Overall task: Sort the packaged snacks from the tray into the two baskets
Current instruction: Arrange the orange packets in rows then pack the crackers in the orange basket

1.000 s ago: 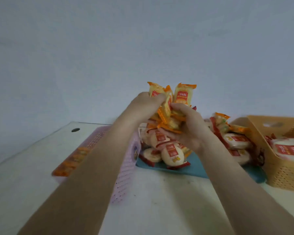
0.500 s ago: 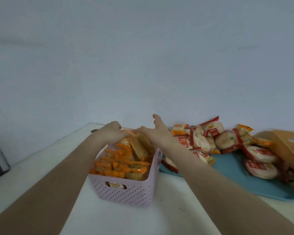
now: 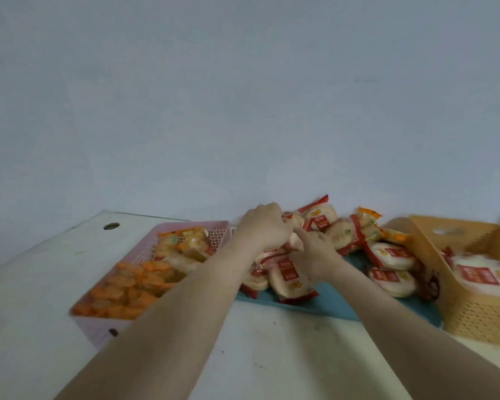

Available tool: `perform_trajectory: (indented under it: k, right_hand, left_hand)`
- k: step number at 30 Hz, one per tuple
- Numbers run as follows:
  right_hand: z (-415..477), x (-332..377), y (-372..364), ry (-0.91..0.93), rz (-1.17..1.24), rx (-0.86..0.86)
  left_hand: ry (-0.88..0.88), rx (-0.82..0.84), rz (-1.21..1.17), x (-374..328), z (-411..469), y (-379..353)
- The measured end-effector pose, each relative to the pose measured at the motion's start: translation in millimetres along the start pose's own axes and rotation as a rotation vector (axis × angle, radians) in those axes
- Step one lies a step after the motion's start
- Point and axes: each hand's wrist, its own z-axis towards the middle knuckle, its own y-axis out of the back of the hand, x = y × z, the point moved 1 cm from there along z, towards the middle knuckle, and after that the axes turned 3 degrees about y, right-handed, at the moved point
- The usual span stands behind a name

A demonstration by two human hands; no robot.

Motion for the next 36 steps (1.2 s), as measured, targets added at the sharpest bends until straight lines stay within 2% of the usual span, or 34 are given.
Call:
perform_trajectory:
  k: [2, 5, 7, 9, 12, 14, 16, 18, 19, 22, 25, 27, 29, 31, 34, 36]
  right_hand:
    - [-3.1, -19.9, 5.6, -0.109, -0.093, -0.048]
    - [-11.3, -56.0, 29.7, -0.250, -0.168, -0.228]
    - [-10.8, -82.3, 42.8, -0.345, -0.125, -0.203]
    - [-8.3, -94.2, 48.0, -0.396, -0.060, -0.133]
    - [-1.8, -93.6, 43.8, -0.357, -0.033, -0.136]
    - [-2.3, -85.5, 44.9, -0.277, 0.052, -0.246]
    - [-4.1, -83.5, 49.9, -0.211, 0.028, -0.425]
    - [-2.2, -90.4, 55.5, -0.254, -0.076, -0.515]
    - [0.1, -96.7, 58.0, -0.324, -0.080, -0.489]
    - [9.7, -113.9, 60.6, -0.470, -0.011, -0.262]
    - [18.1, -121.8, 57.2, -0.489, -0.031, -0.159]
    - [19.7, -121.0, 56.2, -0.456, -0.039, -0.111]
    - [21.6, -120.5, 58.5, -0.440, -0.105, -0.090]
    - [23.0, -123.6, 62.7, -0.477, -0.100, -0.095]
    - [22.9, -132.7, 70.4, -0.546, -0.003, -0.105]
    - [18.9, -134.9, 75.2, -0.567, -0.058, -0.148]
  left_hand:
    - [0.079, 0.044, 0.076, 4.0, 17.7, -24.7]
    - [0.200, 0.028, 0.044, 11.6, 38.5, -43.1]
    - [0.223, 0.033, 0.076, 9.0, 44.0, -54.3]
    - [0.170, 0.023, 0.158, -0.1, 40.4, -65.6]
    - [0.101, -0.049, 0.114, -11.7, 35.0, -81.4]
    - [0.064, -0.155, 0.047, -14.5, 34.8, -83.8]
    - [-0.009, -0.300, -0.035, -17.2, 33.3, -80.0]
    - [-0.114, -0.411, -0.110, -24.0, 28.4, -72.0]
    - [-0.158, -0.418, -0.139, -28.6, 26.0, -67.5]
    - [-0.139, -0.282, -0.201, -44.5, 30.3, -60.1]
    - [-0.097, -0.047, -0.263, -60.7, 52.2, -65.9]
    - [-0.116, 0.170, -0.152, -70.5, 56.6, -77.9]
    - [-0.131, 0.298, 0.009, -72.2, 58.0, -89.0]
    - [-0.141, 0.312, 0.056, -65.9, 60.8, -91.8]
    - [-0.071, 0.320, -0.071, -54.5, 68.8, -86.7]
    - [-0.003, 0.309, -0.132, -46.5, 75.0, -80.1]
